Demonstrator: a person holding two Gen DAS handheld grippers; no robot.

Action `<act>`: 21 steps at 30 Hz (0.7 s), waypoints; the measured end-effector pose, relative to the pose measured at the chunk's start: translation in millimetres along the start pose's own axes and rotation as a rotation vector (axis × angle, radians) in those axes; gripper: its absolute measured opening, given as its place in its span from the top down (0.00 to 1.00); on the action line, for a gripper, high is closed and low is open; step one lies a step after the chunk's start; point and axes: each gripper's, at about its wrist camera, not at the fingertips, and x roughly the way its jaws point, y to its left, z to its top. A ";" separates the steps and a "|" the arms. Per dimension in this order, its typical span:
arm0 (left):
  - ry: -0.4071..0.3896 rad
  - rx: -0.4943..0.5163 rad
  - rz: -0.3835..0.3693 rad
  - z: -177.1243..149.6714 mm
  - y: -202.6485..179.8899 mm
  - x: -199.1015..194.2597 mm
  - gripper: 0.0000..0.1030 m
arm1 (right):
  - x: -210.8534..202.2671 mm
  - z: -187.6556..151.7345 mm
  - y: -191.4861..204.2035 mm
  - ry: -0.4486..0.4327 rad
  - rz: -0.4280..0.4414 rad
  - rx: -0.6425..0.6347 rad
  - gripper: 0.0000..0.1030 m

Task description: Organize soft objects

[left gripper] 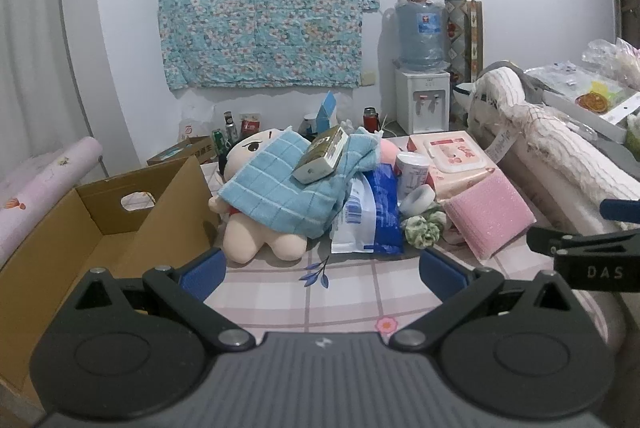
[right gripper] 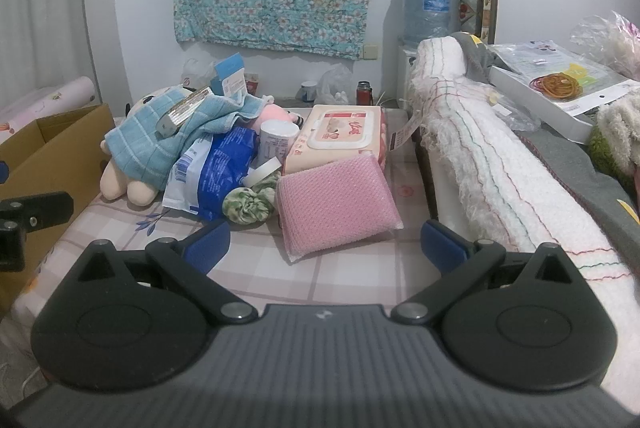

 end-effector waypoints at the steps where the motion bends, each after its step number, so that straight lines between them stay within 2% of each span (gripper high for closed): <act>1: 0.001 0.000 0.002 0.3 0.1 0.3 0.00 | 0.2 0.0 -0.2 -0.001 0.000 0.000 0.01; 21: 0.013 -0.004 0.010 0.5 4.2 3.3 0.00 | 1.9 -1.2 -0.4 -0.001 -0.005 0.001 0.01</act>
